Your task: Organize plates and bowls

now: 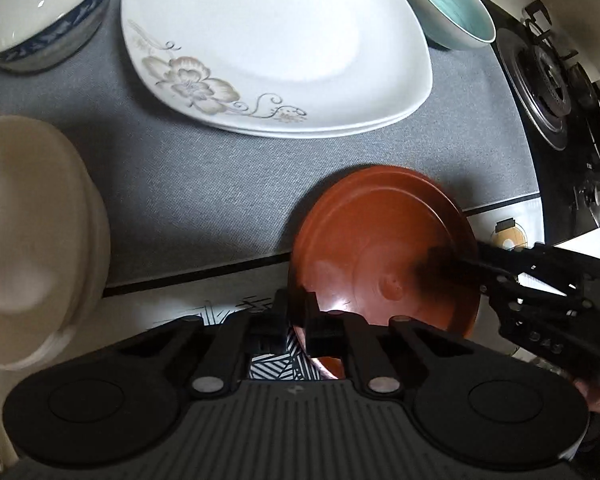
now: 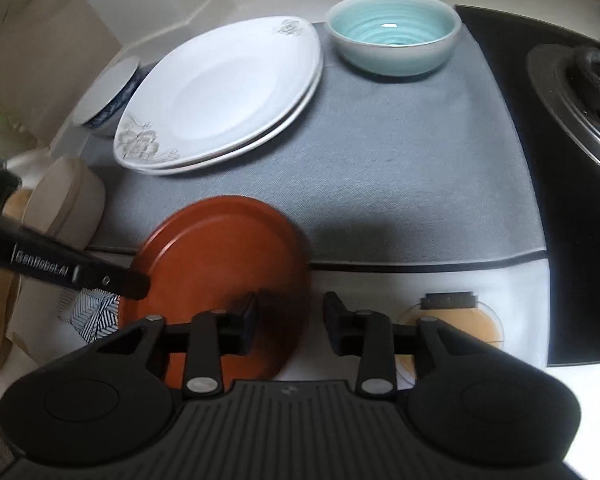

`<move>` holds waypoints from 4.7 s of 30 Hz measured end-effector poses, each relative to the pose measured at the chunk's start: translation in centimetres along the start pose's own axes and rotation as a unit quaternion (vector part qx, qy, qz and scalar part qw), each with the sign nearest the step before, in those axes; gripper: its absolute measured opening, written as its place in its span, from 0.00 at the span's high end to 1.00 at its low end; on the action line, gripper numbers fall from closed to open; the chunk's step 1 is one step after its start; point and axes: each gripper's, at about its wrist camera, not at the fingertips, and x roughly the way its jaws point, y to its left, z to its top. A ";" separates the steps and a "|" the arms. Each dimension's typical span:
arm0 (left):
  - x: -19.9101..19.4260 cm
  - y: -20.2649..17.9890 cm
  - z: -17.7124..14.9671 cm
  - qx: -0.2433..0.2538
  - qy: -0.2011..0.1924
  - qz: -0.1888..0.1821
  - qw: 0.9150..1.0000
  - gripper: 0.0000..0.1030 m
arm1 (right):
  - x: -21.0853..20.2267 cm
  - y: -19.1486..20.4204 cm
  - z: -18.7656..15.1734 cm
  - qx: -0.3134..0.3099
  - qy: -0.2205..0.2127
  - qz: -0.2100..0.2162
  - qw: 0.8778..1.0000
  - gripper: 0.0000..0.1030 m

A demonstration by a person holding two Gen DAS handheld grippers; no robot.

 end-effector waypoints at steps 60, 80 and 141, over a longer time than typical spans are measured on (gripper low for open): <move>-3.9 5.4 12.5 -0.073 -0.150 0.037 0.985 0.94 | 5.2 1.0 13.7 0.019 -0.099 -0.015 0.995 0.97; -11.7 16.2 4.7 -0.247 -0.280 0.044 0.927 0.52 | 5.3 11.5 17.8 -0.045 -0.123 0.113 0.985 0.59; -12.5 10.2 5.9 -0.226 -0.200 0.036 0.953 0.80 | 0.7 12.5 16.8 -0.038 -0.134 0.065 0.988 0.88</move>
